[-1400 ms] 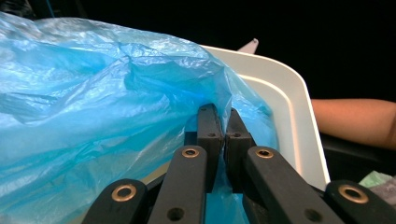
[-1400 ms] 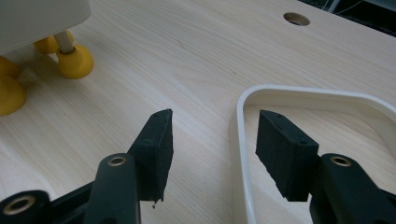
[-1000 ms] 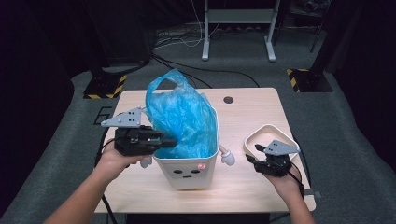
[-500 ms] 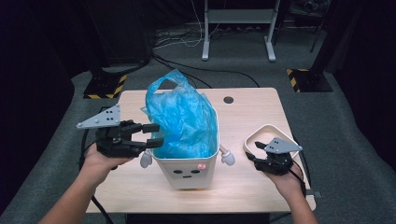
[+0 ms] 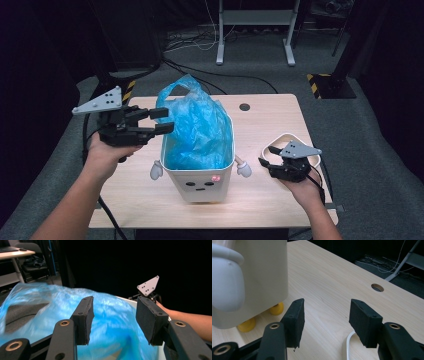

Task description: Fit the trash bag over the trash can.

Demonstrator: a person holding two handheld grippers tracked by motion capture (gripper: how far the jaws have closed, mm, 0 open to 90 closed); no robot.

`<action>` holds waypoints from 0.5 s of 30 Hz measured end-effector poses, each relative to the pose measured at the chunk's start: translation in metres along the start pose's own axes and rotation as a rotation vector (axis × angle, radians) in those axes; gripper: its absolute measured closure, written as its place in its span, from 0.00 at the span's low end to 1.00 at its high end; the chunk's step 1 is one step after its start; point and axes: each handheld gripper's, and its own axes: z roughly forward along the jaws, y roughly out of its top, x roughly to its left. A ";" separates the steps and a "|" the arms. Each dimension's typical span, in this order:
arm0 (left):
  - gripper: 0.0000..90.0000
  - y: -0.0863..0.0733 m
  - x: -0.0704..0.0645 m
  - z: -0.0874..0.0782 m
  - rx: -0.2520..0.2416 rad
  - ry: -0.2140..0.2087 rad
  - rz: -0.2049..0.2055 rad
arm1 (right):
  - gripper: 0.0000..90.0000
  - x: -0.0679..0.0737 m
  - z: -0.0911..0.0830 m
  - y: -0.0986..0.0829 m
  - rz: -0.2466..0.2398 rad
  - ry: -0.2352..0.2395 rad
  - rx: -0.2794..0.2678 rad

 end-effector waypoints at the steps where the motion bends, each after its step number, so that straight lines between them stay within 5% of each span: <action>1: 0.53 0.000 0.001 0.005 0.017 -0.003 0.005 | 0.50 0.000 0.000 0.000 -0.001 0.000 -0.003; 6: 0.53 -0.016 0.002 0.030 0.112 -0.047 -0.004 | 0.50 -0.001 0.001 -0.005 0.009 0.002 -0.001; 15: 0.58 -0.033 0.004 0.037 0.151 -0.111 -0.041 | 0.50 -0.003 0.002 -0.012 0.028 0.003 0.002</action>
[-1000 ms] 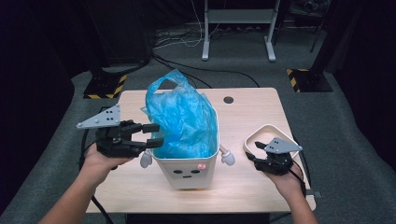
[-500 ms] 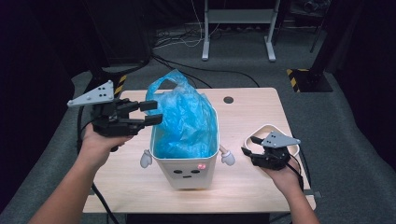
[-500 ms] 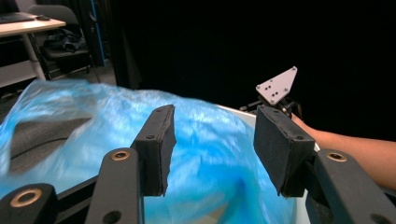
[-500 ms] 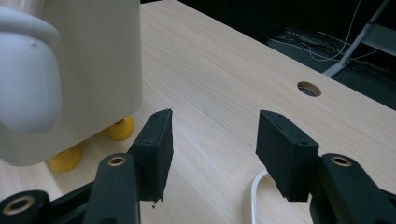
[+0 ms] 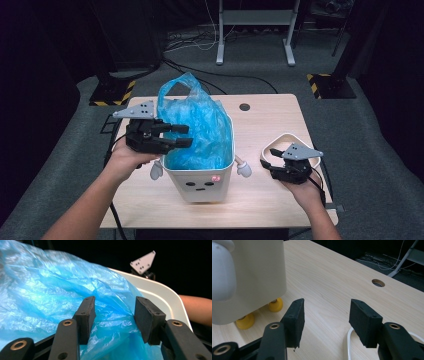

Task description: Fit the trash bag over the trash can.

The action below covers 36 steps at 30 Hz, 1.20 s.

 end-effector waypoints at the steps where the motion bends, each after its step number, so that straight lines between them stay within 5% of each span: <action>1: 0.58 -0.001 0.000 0.000 0.002 -0.005 -0.003 | 0.50 0.000 0.000 0.000 0.000 0.001 -0.001; 7: 0.58 -0.008 0.000 -0.003 0.027 -0.030 -0.003 | 0.50 0.002 0.000 0.007 -0.005 0.015 -0.010; 12: 0.57 -0.008 -0.002 -0.011 -0.003 -0.030 -0.008 | 0.50 0.003 -0.003 0.021 -0.004 0.036 -0.034; 25: 0.51 0.000 0.004 -0.044 -0.066 0.122 -0.021 | 0.50 0.014 -0.004 0.064 -0.038 0.086 -0.042; 36: 0.51 0.001 0.001 -0.038 -0.047 0.112 -0.004 | 0.50 0.019 -0.007 0.080 -0.049 0.110 -0.035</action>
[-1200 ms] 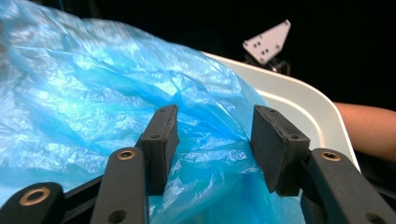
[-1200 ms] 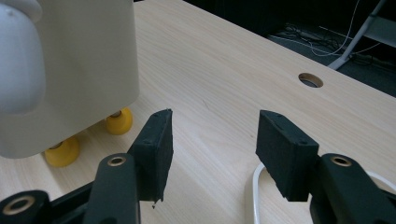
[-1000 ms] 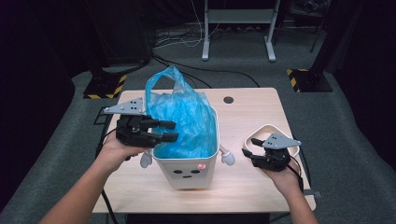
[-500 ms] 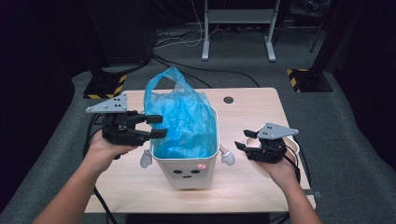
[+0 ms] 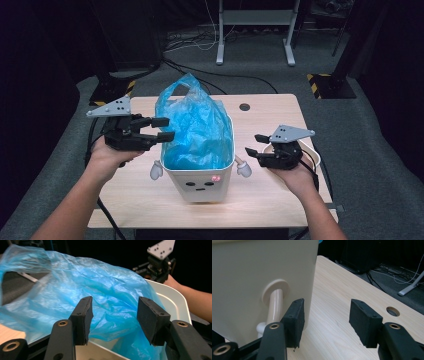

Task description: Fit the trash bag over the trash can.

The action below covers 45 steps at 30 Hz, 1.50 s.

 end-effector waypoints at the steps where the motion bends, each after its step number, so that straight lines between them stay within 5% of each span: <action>1: 0.52 -0.001 -0.002 0.002 0.007 -0.010 0.002 | 0.50 0.000 -0.001 0.001 0.000 0.000 -0.003; 11: 0.53 -0.008 -0.007 0.015 0.050 -0.034 0.008 | 0.50 0.003 -0.018 0.028 0.008 0.036 -0.060; 19: 0.54 -0.008 -0.011 0.018 0.063 -0.053 0.023 | 0.51 0.009 -0.026 0.048 0.004 0.107 -0.082; 29: 0.54 -0.009 -0.010 0.020 0.071 -0.049 0.028 | 0.48 0.013 -0.035 0.070 0.052 0.133 -0.109; 45: 0.54 -0.011 -0.011 0.022 0.074 -0.070 0.029 | 0.46 0.030 -0.005 0.094 -0.014 0.173 -0.096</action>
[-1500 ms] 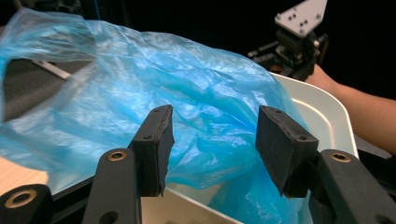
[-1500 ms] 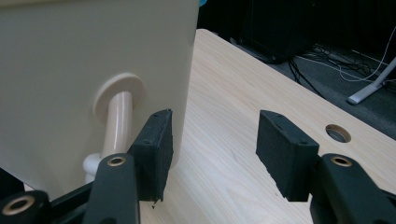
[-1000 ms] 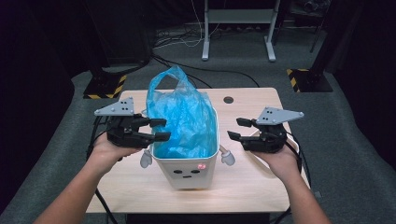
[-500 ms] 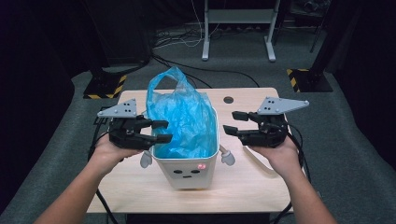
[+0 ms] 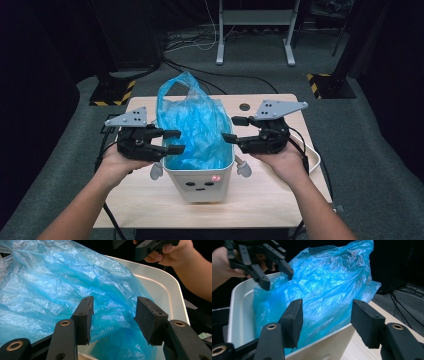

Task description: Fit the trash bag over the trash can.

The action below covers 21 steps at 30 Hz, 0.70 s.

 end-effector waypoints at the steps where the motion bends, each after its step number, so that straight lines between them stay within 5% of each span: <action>1: 0.54 0.000 0.000 0.001 0.002 0.000 -0.001 | 0.45 -0.001 0.004 0.001 0.001 -0.002 0.001; 10: 0.54 -0.003 0.002 0.001 0.002 -0.002 -0.007 | 0.49 -0.006 0.033 0.011 0.014 -0.026 0.027; 21: 0.53 -0.004 0.003 -0.006 -0.021 0.018 -0.015 | 0.95 0.000 0.043 0.011 -0.039 0.036 0.121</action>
